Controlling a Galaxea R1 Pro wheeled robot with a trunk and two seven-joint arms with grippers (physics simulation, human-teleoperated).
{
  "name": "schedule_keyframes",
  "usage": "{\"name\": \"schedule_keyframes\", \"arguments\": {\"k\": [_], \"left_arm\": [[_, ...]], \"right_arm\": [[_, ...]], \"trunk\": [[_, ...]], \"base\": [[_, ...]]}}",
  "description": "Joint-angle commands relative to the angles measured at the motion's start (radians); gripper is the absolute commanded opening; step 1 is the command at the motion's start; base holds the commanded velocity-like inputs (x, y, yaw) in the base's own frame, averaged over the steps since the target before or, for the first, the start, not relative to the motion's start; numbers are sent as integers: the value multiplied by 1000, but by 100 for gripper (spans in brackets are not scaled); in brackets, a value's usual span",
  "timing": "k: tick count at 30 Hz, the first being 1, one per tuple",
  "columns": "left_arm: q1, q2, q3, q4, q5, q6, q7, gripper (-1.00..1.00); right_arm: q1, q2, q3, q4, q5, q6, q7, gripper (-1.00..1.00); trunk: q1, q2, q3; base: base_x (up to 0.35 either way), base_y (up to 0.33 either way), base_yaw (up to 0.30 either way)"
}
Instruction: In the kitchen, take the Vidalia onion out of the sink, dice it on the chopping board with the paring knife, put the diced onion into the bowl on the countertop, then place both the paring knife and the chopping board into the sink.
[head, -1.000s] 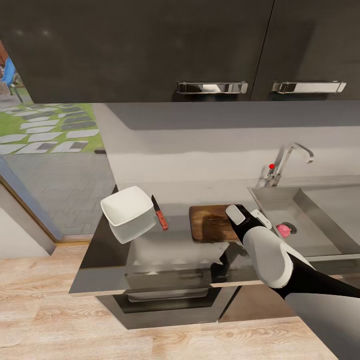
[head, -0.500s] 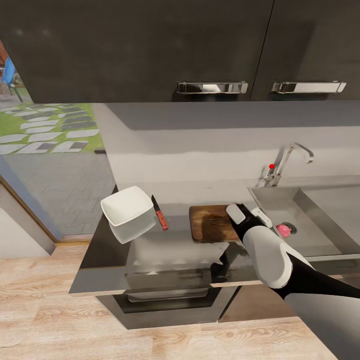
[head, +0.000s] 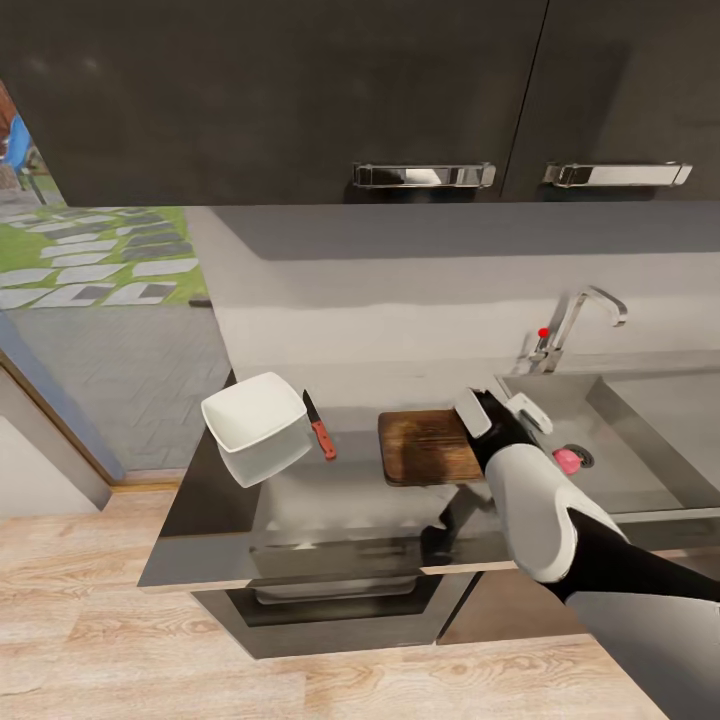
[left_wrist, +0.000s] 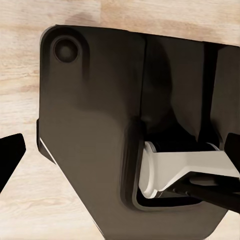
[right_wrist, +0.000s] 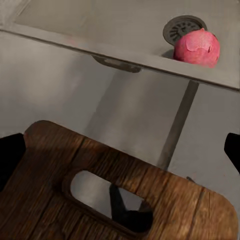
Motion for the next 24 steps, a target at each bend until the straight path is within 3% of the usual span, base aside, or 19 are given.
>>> {"name": "schedule_keyframes", "arguments": {"k": [1, 6, 8, 11, 12, 15, 17, 18, 20, 23, 24], "left_arm": [[0, -1, 8, -1, 2, 2, -10, 100], [0, -1, 8, -1, 2, 1, -10, 100], [0, -1, 8, -1, 2, 1, -10, 100], [0, -1, 8, -1, 2, 1, -10, 100], [0, -1, 8, -1, 1, 1, -10, 100], [0, -1, 8, -1, 1, 1, -10, 100], [0, 0, 8, 0, 1, 1, -10, 100], [0, 0, 8, 0, 2, 1, -10, 100], [0, 0, 8, 2, 2, 2, -10, 100], [0, 0, 8, 7, 2, 2, -10, 100], [0, 0, 8, 8, 2, 2, -10, 100]], "right_arm": [[-1, 6, 12, -19, -5, 6, -8, 100], [-1, 11, 52, -108, -4, 34, -43, 100], [-1, 11, 74, -156, -5, 77, -54, 100], [-1, 11, 129, -230, -6, 216, -50, 100], [-1, 11, 177, -259, -6, 301, 32, 100], [-1, 11, 211, -268, -3, 339, 163, 100], [3, 11, 232, -272, 20, 361, 315, 100], [7, 11, 235, -272, 32, 364, 353, 100], [24, 11, 241, -273, 87, 369, 461, 100], [70, 11, 246, -274, 225, 359, 621, 100], [79, 11, 246, -274, 253, 352, 649, 100]], "trunk": [[1, -2, -2], [1, -2, -2], [1, -2, -2], [1, -2, -2], [1, -2, -2], [1, -2, -2], [1, -2, -2], [1, -2, -2], [1, -2, -2], [1, -2, -2], [1, -2, -2]], "base": [[0, 0, 0], [0, 0, 0], [0, 0, 0], [0, 0, 0], [0, 0, 0], [0, 0, 0], [0, 0, 0], [0, 0, 0], [0, 0, 0], [0, 0, 0], [0, 0, 0]]}}
